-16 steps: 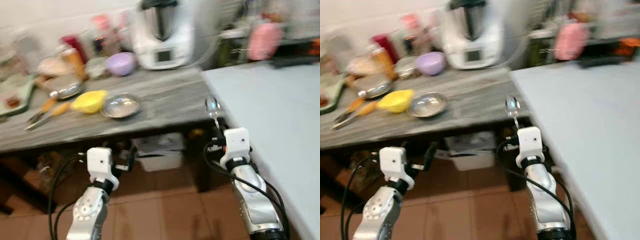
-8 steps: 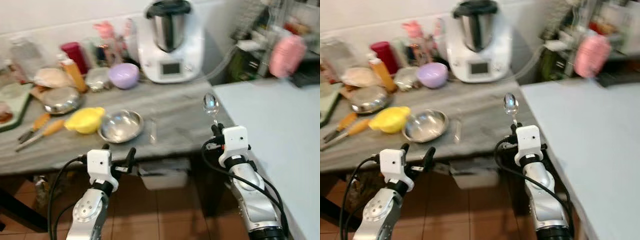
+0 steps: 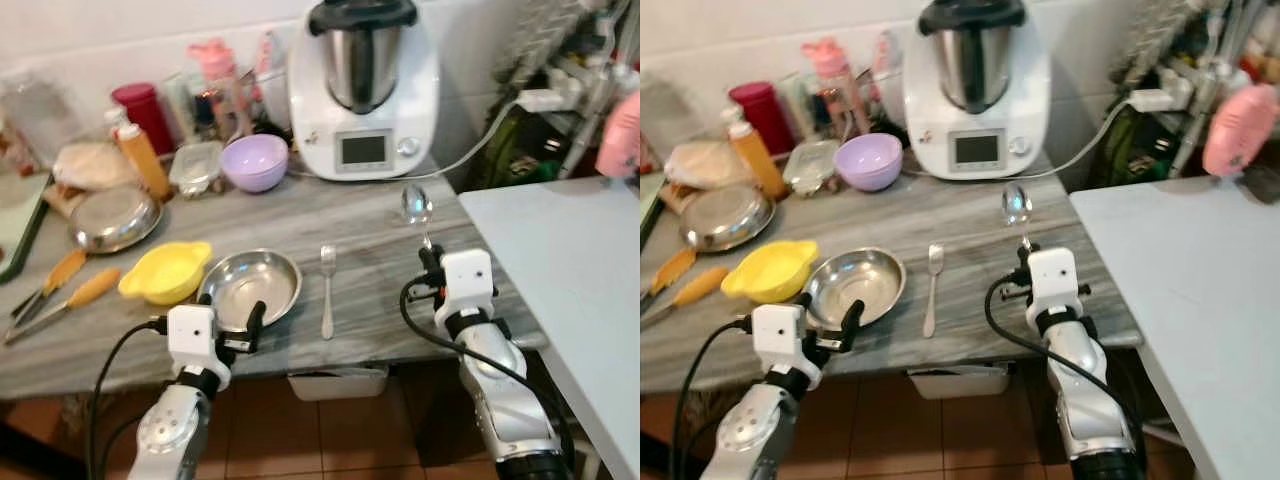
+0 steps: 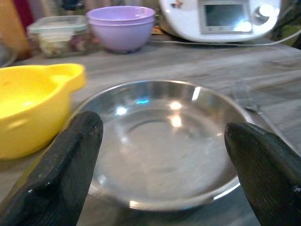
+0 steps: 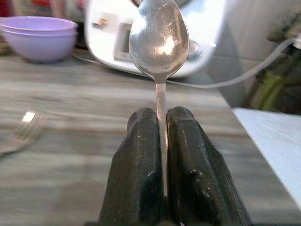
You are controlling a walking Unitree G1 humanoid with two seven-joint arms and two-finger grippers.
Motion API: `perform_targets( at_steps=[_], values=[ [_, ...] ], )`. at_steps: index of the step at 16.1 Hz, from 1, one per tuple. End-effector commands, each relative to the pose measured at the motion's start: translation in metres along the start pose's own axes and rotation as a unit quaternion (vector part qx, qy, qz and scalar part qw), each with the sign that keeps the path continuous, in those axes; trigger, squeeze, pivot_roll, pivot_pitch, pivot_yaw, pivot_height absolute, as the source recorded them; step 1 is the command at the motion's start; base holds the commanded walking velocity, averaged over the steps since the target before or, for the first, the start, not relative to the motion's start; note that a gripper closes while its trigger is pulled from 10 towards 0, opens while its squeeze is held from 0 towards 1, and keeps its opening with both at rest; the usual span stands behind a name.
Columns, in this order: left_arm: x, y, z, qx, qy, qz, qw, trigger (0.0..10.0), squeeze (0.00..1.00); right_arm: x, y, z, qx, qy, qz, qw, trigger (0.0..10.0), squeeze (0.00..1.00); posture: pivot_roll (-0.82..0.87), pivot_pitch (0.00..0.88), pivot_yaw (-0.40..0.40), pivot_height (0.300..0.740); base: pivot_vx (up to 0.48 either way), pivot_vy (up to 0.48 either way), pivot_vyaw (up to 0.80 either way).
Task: Setting the table
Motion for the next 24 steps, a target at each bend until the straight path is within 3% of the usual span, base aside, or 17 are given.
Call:
perform_targets(
  at_steps=[1,6,11,15,17,20,22,24],
  values=[
    [-0.003,-0.015,-0.01,0.012,-0.007,0.009,1.0,10.0,0.0,0.007,-0.015,0.003,0.021,0.011,0.009,1.0,10.0,0.0,-0.14,0.009,0.096,0.74,0.0,0.0,0.0],
    [0.0,-0.018,-0.029,-0.042,-0.014,0.029,0.999,10.0,0.0,0.01,-0.023,0.003,0.025,0.011,0.03,0.999,10.0,0.0,-0.13,0.029,0.102,0.74,0.0,0.0,0.0],
    [0.004,-0.002,-0.039,-0.133,-0.025,0.037,0.99,10.0,0.0,0.005,-0.026,0.003,0.002,-0.017,0.092,0.996,10.0,0.0,-0.13,0.037,0.111,0.74,0.0,0.0,0.0],
    [0.0,0.009,-0.044,-0.163,-0.038,0.036,0.985,10.0,0.0,-0.016,-0.02,0.007,-0.027,-0.084,0.171,0.981,10.0,0.0,-0.13,0.042,0.124,0.74,0.0,0.0,0.0],
    [-0.001,0.012,-0.045,-0.173,-0.044,0.034,0.983,10.0,0.0,-0.026,-0.027,0.009,-0.027,-0.115,0.216,0.969,10.0,0.0,-0.13,0.045,0.127,0.74,0.0,0.0,0.0],
    [-0.002,0.016,-0.047,-0.18,-0.047,0.034,0.982,10.0,0.0,-0.024,-0.036,0.015,-0.016,-0.128,0.23,0.965,10.0,0.0,-0.13,0.049,0.129,0.74,0.0,0.0,0.0],
    [-0.003,0.017,-0.049,-0.183,-0.052,0.035,0.981,10.0,0.0,-0.026,-0.047,0.02,-0.015,-0.147,0.275,0.95,10.0,0.0,-0.12,0.057,0.129,0.74,0.0,0.0,0.0],
    [-0.004,0.02,-0.05,-0.19,-0.055,0.036,0.98,10.0,0.0,-0.024,-0.056,0.023,-0.008,-0.155,0.275,0.949,10.0,0.0,-0.12,0.054,0.124,0.74,0.0,0.0,0.0]
  ],
)
Point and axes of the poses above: a point about 5 cm out from each wrist's last joint towards the gripper, its own z axis pointing out of the wrist towards the gripper, its own x axis along the axis of the wrist's last joint, y = z × x, the point moved 6 cm from there along z, pointing out of the wrist towards the gripper, and after that the axes turned 6 degrees about z, right-handed, at the moved point
